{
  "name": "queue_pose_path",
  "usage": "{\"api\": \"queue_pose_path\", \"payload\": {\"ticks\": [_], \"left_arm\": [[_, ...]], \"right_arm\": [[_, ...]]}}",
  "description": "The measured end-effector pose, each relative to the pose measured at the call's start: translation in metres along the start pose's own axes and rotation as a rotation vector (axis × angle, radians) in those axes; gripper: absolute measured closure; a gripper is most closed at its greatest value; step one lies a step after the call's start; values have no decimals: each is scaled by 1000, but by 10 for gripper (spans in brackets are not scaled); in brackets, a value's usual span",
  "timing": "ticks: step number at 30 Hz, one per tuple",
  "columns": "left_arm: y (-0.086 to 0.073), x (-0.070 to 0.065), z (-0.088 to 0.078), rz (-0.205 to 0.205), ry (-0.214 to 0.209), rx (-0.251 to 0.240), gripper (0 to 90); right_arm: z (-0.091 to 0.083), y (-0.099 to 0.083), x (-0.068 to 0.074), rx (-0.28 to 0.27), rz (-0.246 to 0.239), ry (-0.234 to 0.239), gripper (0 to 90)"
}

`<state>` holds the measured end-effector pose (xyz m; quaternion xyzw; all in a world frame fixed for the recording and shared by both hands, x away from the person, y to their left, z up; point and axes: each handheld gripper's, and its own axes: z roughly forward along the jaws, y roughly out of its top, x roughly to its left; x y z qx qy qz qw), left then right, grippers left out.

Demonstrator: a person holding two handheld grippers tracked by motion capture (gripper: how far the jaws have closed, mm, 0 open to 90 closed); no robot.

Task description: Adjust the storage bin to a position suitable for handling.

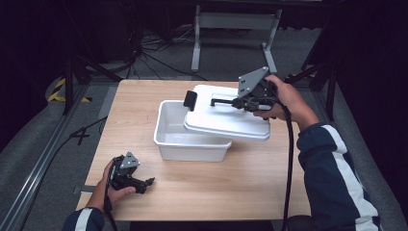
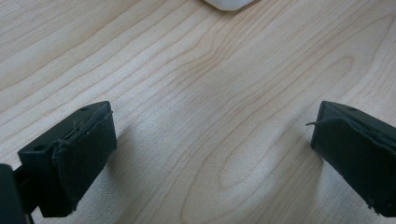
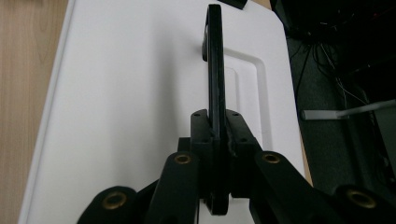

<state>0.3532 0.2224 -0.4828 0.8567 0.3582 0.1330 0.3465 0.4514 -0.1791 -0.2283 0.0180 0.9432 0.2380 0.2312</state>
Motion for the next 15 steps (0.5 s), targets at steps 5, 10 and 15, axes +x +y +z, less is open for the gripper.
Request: {"api": "queue_pose_path", "payload": {"ticks": [5, 10, 15], "left_arm": [[0, 0, 0, 2, 0, 0, 6], [0, 0, 0, 1, -1, 0, 6], [0, 0, 0, 0, -1, 8, 6]], "right_arm": [[-10, -11, 0, -1, 16, -12, 844], [-21, -25, 0, -1, 28, -33, 844], [-32, -44, -2, -4, 51, -51, 844]]}}
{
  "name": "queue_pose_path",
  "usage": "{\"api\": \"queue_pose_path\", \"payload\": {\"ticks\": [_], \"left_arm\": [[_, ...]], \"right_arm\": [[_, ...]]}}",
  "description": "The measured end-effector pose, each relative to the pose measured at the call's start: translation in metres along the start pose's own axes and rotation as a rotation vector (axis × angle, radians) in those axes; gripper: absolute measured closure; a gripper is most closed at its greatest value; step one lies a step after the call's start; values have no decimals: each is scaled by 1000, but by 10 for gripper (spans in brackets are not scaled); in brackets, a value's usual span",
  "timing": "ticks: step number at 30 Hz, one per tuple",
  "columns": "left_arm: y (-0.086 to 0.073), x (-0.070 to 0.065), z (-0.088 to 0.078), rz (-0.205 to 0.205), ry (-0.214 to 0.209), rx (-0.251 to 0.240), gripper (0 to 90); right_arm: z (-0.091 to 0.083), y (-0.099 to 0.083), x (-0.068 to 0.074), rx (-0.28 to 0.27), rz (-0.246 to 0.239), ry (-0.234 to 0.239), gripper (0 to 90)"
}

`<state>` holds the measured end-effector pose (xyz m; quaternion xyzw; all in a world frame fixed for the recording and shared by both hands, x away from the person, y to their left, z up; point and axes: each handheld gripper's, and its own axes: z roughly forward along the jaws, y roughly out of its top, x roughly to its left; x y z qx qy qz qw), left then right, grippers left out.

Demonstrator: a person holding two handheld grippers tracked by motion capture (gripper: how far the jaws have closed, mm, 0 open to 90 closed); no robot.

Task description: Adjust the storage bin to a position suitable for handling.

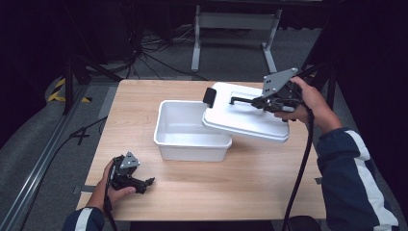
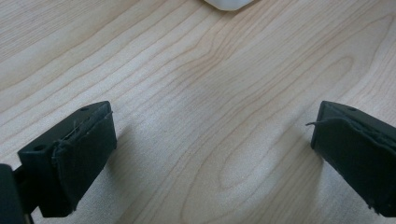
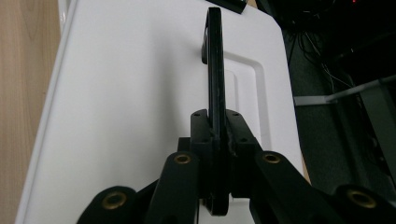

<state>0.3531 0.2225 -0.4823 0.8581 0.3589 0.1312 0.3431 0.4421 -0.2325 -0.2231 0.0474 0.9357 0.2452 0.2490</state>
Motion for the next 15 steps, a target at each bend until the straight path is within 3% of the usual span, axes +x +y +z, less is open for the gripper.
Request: {"api": "queue_pose_path", "payload": {"ticks": [2, 15], "left_arm": [[0, 1, 0, 13, 1, -2, 6], [0, 0, 0, 0, 0, 0, 6]], "right_arm": [[-4, -8, -2, 2, 18, -3, 844], [-21, -51, -9, 25, 103, -40, 844]]}}
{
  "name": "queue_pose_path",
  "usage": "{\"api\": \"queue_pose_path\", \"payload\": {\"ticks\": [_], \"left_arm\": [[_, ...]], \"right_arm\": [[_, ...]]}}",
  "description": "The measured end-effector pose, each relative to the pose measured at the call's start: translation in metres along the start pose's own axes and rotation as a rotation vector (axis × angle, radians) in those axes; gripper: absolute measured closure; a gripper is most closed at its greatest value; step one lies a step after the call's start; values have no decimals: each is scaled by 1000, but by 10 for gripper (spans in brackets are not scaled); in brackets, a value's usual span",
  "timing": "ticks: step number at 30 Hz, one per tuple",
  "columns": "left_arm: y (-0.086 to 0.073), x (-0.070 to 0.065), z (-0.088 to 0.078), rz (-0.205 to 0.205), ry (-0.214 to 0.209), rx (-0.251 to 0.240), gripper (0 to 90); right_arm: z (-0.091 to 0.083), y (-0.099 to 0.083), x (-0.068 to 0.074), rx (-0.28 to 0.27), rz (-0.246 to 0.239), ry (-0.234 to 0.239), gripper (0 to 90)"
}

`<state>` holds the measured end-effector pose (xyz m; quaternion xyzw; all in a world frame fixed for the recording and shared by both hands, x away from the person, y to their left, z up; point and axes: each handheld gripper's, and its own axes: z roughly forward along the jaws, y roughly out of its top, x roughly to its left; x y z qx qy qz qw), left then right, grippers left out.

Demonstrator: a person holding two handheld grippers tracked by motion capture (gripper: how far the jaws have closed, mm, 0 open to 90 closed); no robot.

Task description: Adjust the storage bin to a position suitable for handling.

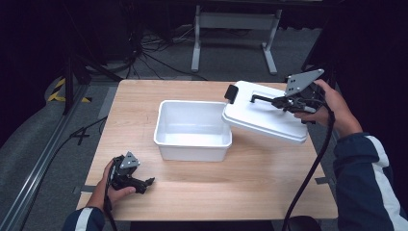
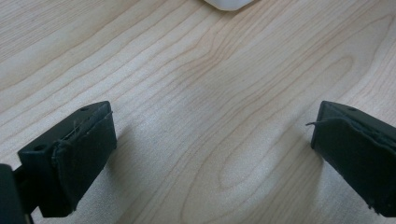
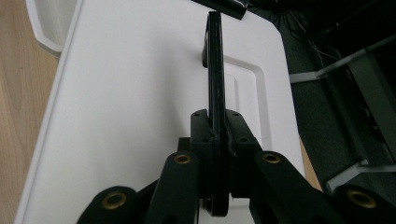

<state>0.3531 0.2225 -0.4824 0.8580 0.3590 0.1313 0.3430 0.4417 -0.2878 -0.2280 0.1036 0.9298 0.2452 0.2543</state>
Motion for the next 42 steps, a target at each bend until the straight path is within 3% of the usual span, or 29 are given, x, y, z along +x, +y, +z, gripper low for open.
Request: {"api": "queue_pose_path", "payload": {"ticks": [15, 23, 31, 36, 42], "left_arm": [[0, 1, 0, 15, 5, -2, 6], [0, 1, 0, 12, 1, 0, 6], [0, 0, 0, 5, 1, 1, 6], [0, 0, 0, 6, -1, 0, 6], [1, 2, 1, 18, -2, -9, 3]], "right_arm": [[-11, -42, -4, -5, 81, -24, 844], [1, -57, -3, 10, 117, -14, 844], [17, -65, -5, 73, 129, -4, 844], [19, -76, -6, 59, 158, 26, 843], [18, -83, -3, 44, 156, 34, 844]]}}
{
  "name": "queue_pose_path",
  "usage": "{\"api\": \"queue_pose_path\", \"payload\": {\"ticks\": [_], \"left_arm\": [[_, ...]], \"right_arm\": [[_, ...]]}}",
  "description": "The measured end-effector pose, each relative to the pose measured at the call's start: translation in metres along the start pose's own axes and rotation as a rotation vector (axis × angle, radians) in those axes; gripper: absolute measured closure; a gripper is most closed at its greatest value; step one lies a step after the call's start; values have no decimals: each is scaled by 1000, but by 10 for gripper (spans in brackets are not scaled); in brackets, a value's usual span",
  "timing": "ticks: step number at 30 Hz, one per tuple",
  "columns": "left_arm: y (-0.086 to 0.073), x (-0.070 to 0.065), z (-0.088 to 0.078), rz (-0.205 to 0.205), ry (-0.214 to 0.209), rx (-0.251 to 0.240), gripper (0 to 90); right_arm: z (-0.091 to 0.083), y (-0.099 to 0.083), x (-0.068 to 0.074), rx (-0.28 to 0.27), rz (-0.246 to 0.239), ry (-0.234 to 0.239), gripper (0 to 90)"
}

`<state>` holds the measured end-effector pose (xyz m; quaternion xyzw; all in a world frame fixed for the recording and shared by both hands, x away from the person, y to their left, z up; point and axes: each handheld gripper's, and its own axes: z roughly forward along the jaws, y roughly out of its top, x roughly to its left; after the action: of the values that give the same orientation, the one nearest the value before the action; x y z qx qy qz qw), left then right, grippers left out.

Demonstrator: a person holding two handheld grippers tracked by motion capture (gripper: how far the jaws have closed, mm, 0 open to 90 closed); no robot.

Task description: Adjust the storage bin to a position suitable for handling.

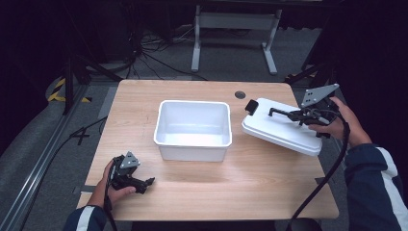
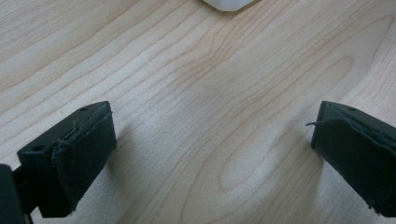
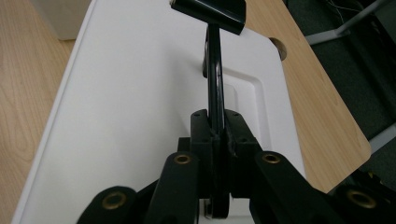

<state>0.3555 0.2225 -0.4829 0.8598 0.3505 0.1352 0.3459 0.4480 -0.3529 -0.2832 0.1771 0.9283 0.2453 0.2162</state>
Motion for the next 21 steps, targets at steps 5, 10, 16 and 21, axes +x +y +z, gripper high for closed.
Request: {"api": "queue_pose_path", "payload": {"ticks": [5, 10, 16, 21], "left_arm": [[2, 0, 1, -7, -12, 9, 3], [3, 0, 2, 0, -15, 9, 3], [3, -1, 2, -4, -7, 7, 6], [3, -2, 2, -7, -4, 12, 6]], "right_arm": [[14, -5, 10, 28, -14, 6, 845], [30, -14, 22, 53, 14, -1, 845], [47, -16, 27, 49, 48, -8, 844], [64, -16, 26, 39, 79, -12, 845]]}}
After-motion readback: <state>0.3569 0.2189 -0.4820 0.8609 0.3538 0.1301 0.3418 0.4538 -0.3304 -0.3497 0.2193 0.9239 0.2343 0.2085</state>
